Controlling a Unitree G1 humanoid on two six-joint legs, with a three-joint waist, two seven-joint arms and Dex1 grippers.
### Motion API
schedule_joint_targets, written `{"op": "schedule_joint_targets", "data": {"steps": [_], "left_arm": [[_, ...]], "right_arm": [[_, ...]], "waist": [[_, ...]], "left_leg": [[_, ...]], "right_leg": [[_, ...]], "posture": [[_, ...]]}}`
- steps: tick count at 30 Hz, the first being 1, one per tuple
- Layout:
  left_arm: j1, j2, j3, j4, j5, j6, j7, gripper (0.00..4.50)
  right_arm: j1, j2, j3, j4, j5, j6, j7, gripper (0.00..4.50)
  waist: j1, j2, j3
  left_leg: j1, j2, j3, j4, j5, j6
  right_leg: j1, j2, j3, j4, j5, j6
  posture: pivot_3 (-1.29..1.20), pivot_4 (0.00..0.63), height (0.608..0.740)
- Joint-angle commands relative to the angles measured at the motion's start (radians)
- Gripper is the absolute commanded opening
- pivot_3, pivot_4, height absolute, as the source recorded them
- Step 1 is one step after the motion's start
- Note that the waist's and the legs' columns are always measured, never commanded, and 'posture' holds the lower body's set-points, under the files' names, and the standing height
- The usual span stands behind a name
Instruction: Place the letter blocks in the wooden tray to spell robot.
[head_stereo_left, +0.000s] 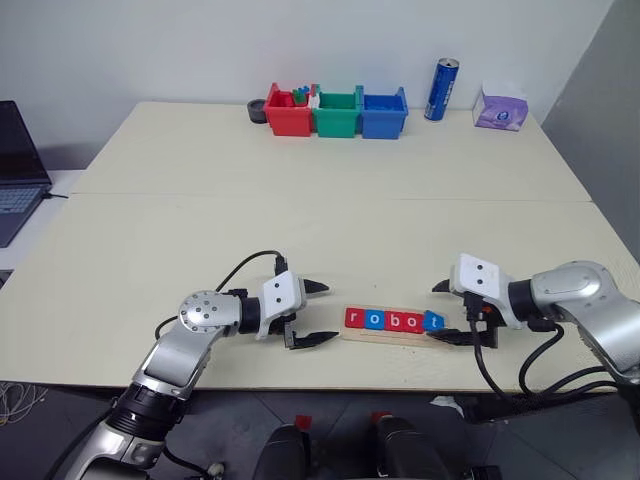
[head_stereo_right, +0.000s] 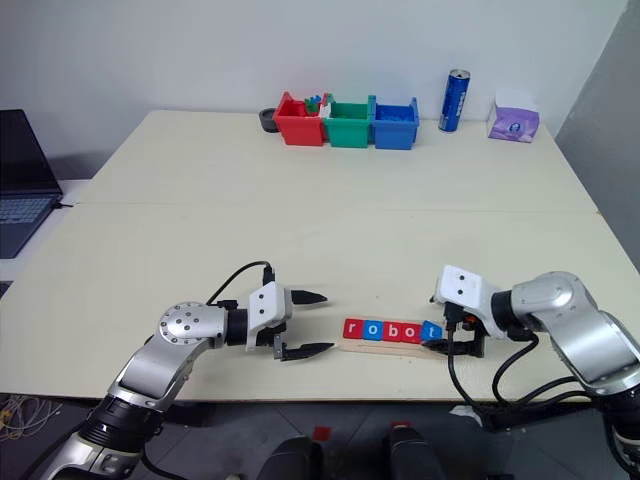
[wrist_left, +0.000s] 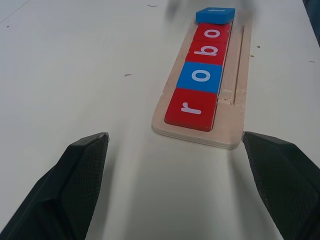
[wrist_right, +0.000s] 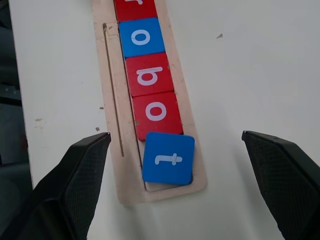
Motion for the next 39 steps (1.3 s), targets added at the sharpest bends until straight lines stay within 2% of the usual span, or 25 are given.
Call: {"op": "schedule_joint_targets", "data": {"steps": [1, 3, 12, 13, 14, 25, 33, 39], "left_arm": [[-0.008, 0.001, 0.01, -0.037, -0.005, -0.001, 0.004, 4.5], [-0.014, 0.0, 0.009, -0.032, -0.004, -0.002, 0.002, 4.5], [-0.009, 0.006, 0.013, -0.03, -0.004, -0.009, -0.001, 4.5], [-0.006, 0.007, 0.014, -0.03, -0.003, -0.01, -0.001, 4.5], [-0.005, 0.007, 0.014, -0.03, -0.003, -0.011, 0.0, 4.5], [-0.005, 0.007, 0.015, -0.026, -0.001, -0.015, 0.002, 4.5], [-0.003, 0.008, 0.015, -0.028, -0.001, -0.015, 0.001, 4.5], [-0.002, 0.01, 0.017, -0.035, -0.004, -0.01, 0.003, 4.5]], "right_arm": [[-0.002, 0.023, -0.048, -0.028, 0.024, 0.017, -0.042, 4.31], [-0.014, 0.049, -0.047, -0.016, 0.025, 0.022, -0.073, 3.87], [-0.041, 0.083, -0.005, 0.011, 0.007, 0.008, -0.101, 0.55], [-0.043, 0.085, 0.006, 0.013, 0.002, 0.004, -0.101, 0.21], [-0.044, 0.085, 0.013, 0.015, -0.001, 0.002, -0.102, 0.05], [-0.053, 0.079, 0.084, 0.048, -0.049, -0.018, -0.087, 0.05], [-0.054, 0.071, 0.078, 0.038, -0.044, -0.003, -0.069, 0.05], [-0.067, 0.072, 0.003, -0.024, 0.032, 0.06, -0.075, 0.05]], "waist": [[-0.002, 0.0, 0.0], [-0.003, 0.0, 0.0], [-0.001, 0.0, 0.0], [-0.001, 0.0, 0.0], [-0.001, 0.0, 0.0], [-0.001, 0.0, 0.0], [-0.001, 0.0, 0.0], [-0.001, 0.0, 0.0]], "left_leg": [[0.0, 0.0, 0.0, 0.0, 0.0, 0.0], [0.0, 0.0, 0.0, 0.0, 0.0, 0.0], [0.0, 0.0, 0.0, 0.0, 0.0, 0.0], [0.0, 0.0, 0.0, 0.0, 0.0, 0.0], [0.0, 0.0, 0.0, 0.0, 0.0, 0.0], [0.0, 0.0, 0.0, 0.0, 0.0, 0.0], [0.0, 0.0, 0.0, 0.0, 0.0, 0.0], [0.0, 0.0, 0.0, 0.0, 0.0, 0.0]], "right_leg": [[0.0, 0.0, 0.0, 0.0, 0.0, 0.0], [0.0, 0.0, 0.0, 0.0, 0.0, 0.0], [0.0, 0.0, 0.0, 0.0, 0.0, 0.0], [0.0, 0.0, 0.0, 0.0, 0.0, 0.0], [0.0, 0.0, 0.0, 0.0, 0.0, 0.0], [0.0, 0.0, 0.0, 0.0, 0.0, 0.0], [0.0, 0.0, 0.0, 0.0, 0.0, -0.001], [0.0, 0.0, 0.0, 0.0, 0.0, 0.0]], "posture": [[0.0, 0.15, 0.74], [0.0, 0.15, 0.74], [0.0, 0.15, 0.74], [0.0, 0.15, 0.74], [0.0, 0.15, 0.74], [0.0, 0.15, 0.74], [0.0, 0.15, 0.74], [0.0, 0.15, 0.74]]}}
